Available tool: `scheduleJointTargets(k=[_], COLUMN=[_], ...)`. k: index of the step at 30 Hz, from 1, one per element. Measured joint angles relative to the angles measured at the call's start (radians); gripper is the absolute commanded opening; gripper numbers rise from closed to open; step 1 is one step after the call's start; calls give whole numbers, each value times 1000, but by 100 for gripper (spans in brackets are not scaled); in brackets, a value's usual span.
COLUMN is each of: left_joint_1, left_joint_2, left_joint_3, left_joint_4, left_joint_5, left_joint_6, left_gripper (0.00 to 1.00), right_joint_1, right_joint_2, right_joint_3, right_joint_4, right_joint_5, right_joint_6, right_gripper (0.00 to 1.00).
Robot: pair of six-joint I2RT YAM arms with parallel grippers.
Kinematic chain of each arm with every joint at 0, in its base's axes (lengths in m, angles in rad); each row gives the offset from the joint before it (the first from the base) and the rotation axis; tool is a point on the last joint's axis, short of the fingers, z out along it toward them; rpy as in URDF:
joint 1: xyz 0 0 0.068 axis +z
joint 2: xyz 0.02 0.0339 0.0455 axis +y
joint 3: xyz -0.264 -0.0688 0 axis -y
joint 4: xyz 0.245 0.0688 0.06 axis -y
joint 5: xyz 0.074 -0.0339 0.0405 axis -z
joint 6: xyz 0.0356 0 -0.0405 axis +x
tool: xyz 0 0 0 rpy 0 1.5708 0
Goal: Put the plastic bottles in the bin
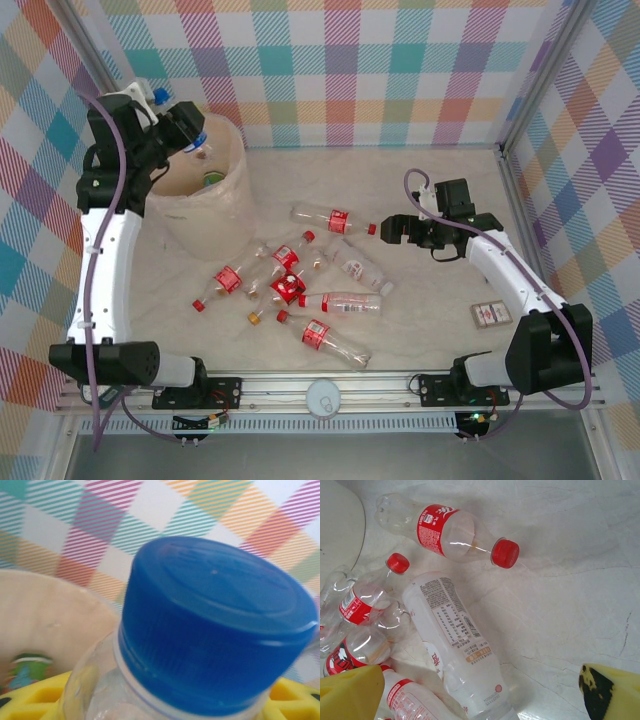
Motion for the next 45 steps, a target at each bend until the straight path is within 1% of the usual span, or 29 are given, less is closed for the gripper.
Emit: scheduleJointTargets(k=[4, 10, 14, 19, 22, 24, 25, 28, 30, 31, 35, 38, 42, 45], left_joint_1=[24, 26, 26, 26, 23, 20, 19, 10, 1, -3, -29, -40, -39, -39], left_joint_2=[91, 220, 251, 268, 285, 304, 312, 343, 357, 357, 360, 366, 370, 372], left_joint_3=[51, 54, 4, -68, -107, -130, -140, -178, -198, -202, -203, -203, -198, -180], left_joint_4=[-116, -269, -301, -301, -295, -275, -267, -231, -209, -203, -177, -163, -167, -170], left_joint_5=[-42, -70, -100, -106, -105, -104, -101, -98, -98, -97, -91, -91, -92, -94], left_joint_6=[97, 229, 277, 311, 320, 325, 325, 324, 321, 321, 313, 310, 307, 306], left_gripper=[0, 0, 0, 0, 5, 12, 17, 42, 61, 65, 77, 89, 96, 98], right_joint_1=[0, 0, 0, 0, 0, 0, 0, 0, 0, 0, 0, 0, 0, 0], right_joint_2=[0, -4, -11, -37, -43, -45, -46, -52, -57, -57, -57, -57, -57, -57], right_joint_3=[0, 0, -9, -48, -51, -51, -51, -51, -51, -51, -51, -51, -51, -51], right_joint_4=[-4, -13, -14, -19, -26, -26, -27, -31, -36, -39, -51, -58, -70, -79], right_joint_5=[0, 12, 19, 25, 31, 35, 37, 41, 44, 45, 46, 56, 60, 60], right_joint_6=[2, 2, 2, 3, 3, 6, 6, 6, 6, 6, 6, 6, 2, -8], right_gripper=[99, 99, 99, 99, 99, 99, 99, 99, 99, 100, 100, 100, 100, 100])
